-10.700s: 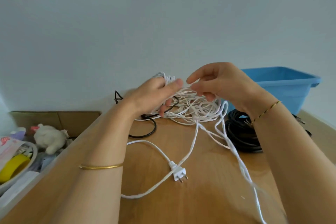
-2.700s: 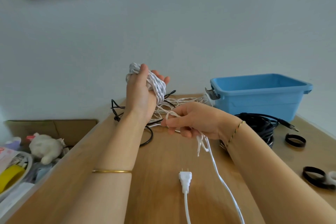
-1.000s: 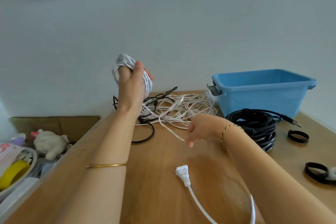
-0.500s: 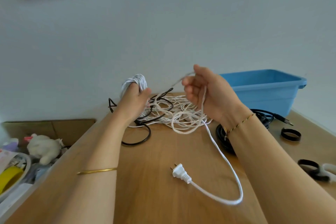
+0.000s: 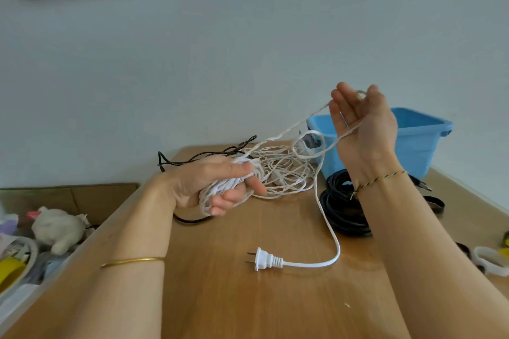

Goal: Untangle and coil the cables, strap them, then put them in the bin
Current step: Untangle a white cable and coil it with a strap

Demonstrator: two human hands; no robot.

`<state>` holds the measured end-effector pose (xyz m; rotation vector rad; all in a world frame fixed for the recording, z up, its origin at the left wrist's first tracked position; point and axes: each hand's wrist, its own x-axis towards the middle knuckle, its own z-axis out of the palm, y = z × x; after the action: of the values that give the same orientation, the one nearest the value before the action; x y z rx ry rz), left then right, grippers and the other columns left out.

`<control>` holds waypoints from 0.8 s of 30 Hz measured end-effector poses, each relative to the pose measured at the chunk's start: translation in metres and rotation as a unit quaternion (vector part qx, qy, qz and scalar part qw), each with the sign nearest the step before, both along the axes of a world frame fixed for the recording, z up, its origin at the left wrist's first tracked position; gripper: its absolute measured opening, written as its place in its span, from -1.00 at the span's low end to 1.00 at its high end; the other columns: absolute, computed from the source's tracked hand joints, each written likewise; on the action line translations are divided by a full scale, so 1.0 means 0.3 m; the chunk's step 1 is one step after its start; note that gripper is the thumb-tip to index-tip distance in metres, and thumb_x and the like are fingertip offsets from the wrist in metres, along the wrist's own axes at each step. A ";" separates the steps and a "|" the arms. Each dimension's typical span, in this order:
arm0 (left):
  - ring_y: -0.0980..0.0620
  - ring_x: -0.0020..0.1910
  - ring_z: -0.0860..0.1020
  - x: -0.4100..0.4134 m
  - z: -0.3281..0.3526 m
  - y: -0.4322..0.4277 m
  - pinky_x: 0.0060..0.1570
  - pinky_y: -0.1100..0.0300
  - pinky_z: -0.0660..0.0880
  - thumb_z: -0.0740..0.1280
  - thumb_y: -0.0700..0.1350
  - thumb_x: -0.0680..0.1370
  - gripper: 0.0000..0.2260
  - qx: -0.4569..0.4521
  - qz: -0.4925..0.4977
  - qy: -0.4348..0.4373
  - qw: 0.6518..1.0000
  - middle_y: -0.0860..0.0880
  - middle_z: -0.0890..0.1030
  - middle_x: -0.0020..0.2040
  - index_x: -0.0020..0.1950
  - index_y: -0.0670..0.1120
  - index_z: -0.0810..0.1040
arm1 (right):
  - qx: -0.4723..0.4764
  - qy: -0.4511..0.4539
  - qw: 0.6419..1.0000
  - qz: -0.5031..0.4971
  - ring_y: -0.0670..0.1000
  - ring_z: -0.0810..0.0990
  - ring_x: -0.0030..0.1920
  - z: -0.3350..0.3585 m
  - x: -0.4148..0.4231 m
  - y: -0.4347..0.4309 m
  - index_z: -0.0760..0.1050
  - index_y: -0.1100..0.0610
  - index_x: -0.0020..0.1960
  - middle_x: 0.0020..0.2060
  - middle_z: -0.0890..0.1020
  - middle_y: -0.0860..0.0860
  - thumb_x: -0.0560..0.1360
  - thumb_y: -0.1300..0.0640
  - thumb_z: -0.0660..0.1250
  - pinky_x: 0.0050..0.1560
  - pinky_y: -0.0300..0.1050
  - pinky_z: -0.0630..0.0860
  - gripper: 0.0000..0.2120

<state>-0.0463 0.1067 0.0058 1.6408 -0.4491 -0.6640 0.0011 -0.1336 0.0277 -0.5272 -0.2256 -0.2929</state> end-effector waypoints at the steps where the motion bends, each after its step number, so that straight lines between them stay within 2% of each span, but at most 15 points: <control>1: 0.17 -0.59 0.39 -0.002 0.005 0.002 -0.58 0.31 0.41 0.43 0.13 0.45 -0.49 -0.028 -0.034 0.016 0.999 -0.01 0.44 -0.45 0.10 -0.31 0.58 | 0.001 0.003 1.000 0.004 0.00 0.68 -0.16 -0.006 0.002 0.005 0.39 0.19 -0.02 -0.19 0.69 0.09 0.63 0.09 0.13 -0.10 -0.19 0.60 -0.82; 3: 0.16 -0.55 0.37 0.002 0.015 0.002 -0.53 0.30 0.45 0.29 0.04 0.58 -0.55 -0.139 -0.107 0.061 0.983 -0.04 0.48 -0.40 0.16 -0.37 0.52 | -0.001 0.021 1.000 0.013 0.01 0.69 -0.18 -0.023 0.006 0.019 0.40 0.22 0.00 -0.19 0.69 0.10 0.63 0.09 0.13 -0.12 -0.18 0.61 -0.80; 5: 0.08 -0.47 0.33 0.011 0.030 0.003 -0.44 0.23 0.46 0.13 -0.04 0.66 -0.57 -0.264 -0.160 0.090 0.947 -0.10 0.45 -0.35 0.23 -0.43 0.42 | 0.004 0.042 0.999 0.031 0.01 0.69 -0.23 -0.037 0.006 0.032 0.40 0.25 0.03 -0.25 0.69 0.10 0.63 0.10 0.13 -0.15 -0.17 0.63 -0.79; 7: 0.06 -0.42 0.31 0.025 0.046 0.016 -0.39 0.20 0.45 0.09 -0.04 0.67 -0.56 -0.334 -0.163 0.089 0.924 -0.12 0.37 -0.34 0.25 -0.42 0.39 | 0.016 0.068 0.996 0.054 0.00 0.68 -0.33 -0.042 0.004 0.038 0.40 0.23 -0.06 -0.35 0.68 0.08 0.63 0.10 0.13 -0.23 -0.17 0.63 -0.79; 9: 0.06 -0.40 0.32 0.040 0.054 0.043 -0.36 0.18 0.43 0.10 0.02 0.65 -0.53 -0.383 -0.151 0.096 0.906 -0.14 0.41 -0.33 0.25 -0.40 0.40 | 0.015 0.122 0.990 0.073 -0.03 0.61 -0.47 -0.050 0.008 0.038 0.39 0.22 -0.18 -0.44 0.60 0.07 0.63 0.12 0.16 -0.38 -0.21 0.60 -0.75; 11: 0.05 -0.39 0.32 0.047 0.057 0.064 -0.34 0.15 0.44 0.09 0.05 0.63 -0.49 -0.424 -0.122 0.106 0.891 -0.17 0.49 -0.30 0.25 -0.40 0.42 | 0.001 0.181 0.977 0.108 -0.09 0.46 -0.63 -0.069 0.019 0.043 0.34 0.19 -0.25 -0.47 0.47 0.03 0.62 0.14 0.16 -0.57 -0.30 0.47 -0.72; 13: -0.01 -0.43 0.38 0.043 0.065 0.072 -0.35 0.11 0.45 0.12 -0.03 0.59 -0.54 -0.474 -0.075 0.101 0.872 -0.20 0.52 -0.30 0.22 -0.41 0.44 | -0.091 0.205 0.963 0.151 -0.13 0.26 -0.69 -0.088 0.030 0.051 0.28 0.15 -0.25 -0.47 0.33 -0.02 0.62 0.12 0.16 -0.67 -0.36 0.24 -0.72; 14: -0.06 -0.44 0.43 0.036 0.070 0.074 -0.35 0.11 0.46 0.16 -0.09 0.57 -0.59 -0.509 -0.050 0.093 0.854 -0.20 0.52 -0.31 0.21 -0.42 0.45 | -0.191 0.195 0.949 0.160 -0.13 0.20 -0.67 -0.097 0.029 0.053 0.27 0.14 -0.25 -0.47 0.30 -0.02 0.62 0.10 0.16 -0.67 -0.36 0.16 -0.72; 15: -0.09 -0.43 0.48 0.025 0.076 0.074 -0.35 0.11 0.47 0.19 -0.15 0.55 -0.61 -0.546 -0.019 0.079 0.834 -0.20 0.51 -0.32 0.21 -0.44 0.45 | -0.324 0.168 0.917 0.161 -0.13 0.18 -0.64 -0.102 0.024 0.055 0.28 0.14 -0.24 -0.46 0.31 -0.01 0.62 0.06 0.17 -0.65 -0.35 0.13 -0.71; 16: -0.09 -0.41 0.50 0.013 0.085 0.073 -0.33 0.12 0.50 0.20 -0.16 0.55 -0.61 -0.580 0.021 0.060 0.812 -0.19 0.51 -0.32 0.22 -0.45 0.44 | -0.465 0.124 0.862 0.157 -0.13 0.17 -0.62 -0.103 0.010 0.059 0.30 0.14 -0.25 -0.45 0.33 0.00 0.61 0.01 0.17 -0.64 -0.33 0.14 -0.69; 17: -0.07 -0.39 0.52 0.003 0.094 0.069 -0.30 0.12 0.54 0.18 -0.14 0.57 -0.59 -0.607 0.075 0.032 0.791 -0.18 0.51 -0.31 0.23 -0.46 0.44 | -0.586 0.070 0.792 0.153 -0.12 0.18 -0.60 -0.098 -0.013 0.070 0.32 0.15 -0.27 -0.45 0.35 0.00 0.61 -0.03 0.17 -0.63 -0.31 0.16 -0.65; 18: -0.04 -0.36 0.54 -0.001 0.102 0.066 -0.26 0.12 0.58 0.15 -0.09 0.60 -0.56 -0.619 0.144 -0.004 0.772 -0.15 0.52 -0.29 0.24 -0.46 0.44 | -0.668 0.018 0.728 0.156 -0.12 0.18 -0.59 -0.091 -0.036 0.086 0.35 0.15 -0.28 -0.47 0.35 -0.01 0.60 -0.06 0.15 -0.62 -0.30 0.18 -0.63; 19: -0.01 -0.33 0.55 -0.003 0.108 0.059 -0.21 0.12 0.60 0.10 -0.04 0.64 -0.54 -0.616 0.205 -0.046 0.760 -0.13 0.53 -0.26 0.23 -0.45 0.45 | -0.713 -0.024 0.682 0.163 -0.11 0.19 -0.59 -0.084 -0.057 0.108 0.38 0.15 -0.28 -0.49 0.36 -0.02 0.61 -0.07 0.14 -0.60 -0.29 0.19 -0.61; 20: 0.02 -0.30 0.56 -0.003 0.110 0.048 -0.16 0.10 0.60 0.06 0.00 0.66 -0.52 -0.606 0.246 -0.082 0.752 -0.12 0.54 -0.23 0.22 -0.42 0.46 | -0.737 -0.053 0.652 0.173 -0.11 0.21 -0.59 -0.078 -0.079 0.133 0.41 0.15 -0.28 -0.50 0.37 -0.03 0.61 -0.07 0.14 -0.59 -0.29 0.20 -0.61; 24: 0.04 -0.30 0.57 0.018 0.103 -0.005 0.00 -0.05 0.54 0.05 0.07 0.67 -0.61 -0.524 0.342 -0.141 0.767 -0.07 0.54 -0.28 0.03 -0.23 0.48 | -0.766 -0.102 0.589 0.235 -0.10 0.26 -0.59 -0.075 -0.140 0.208 0.52 0.22 -0.10 -0.43 0.44 0.03 0.63 0.02 0.13 -0.58 -0.29 0.27 -0.67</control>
<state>-0.0410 0.1052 0.0366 0.6847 -0.2955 0.3919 -0.0410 -0.0712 0.0051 -2.1389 -0.8504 0.5012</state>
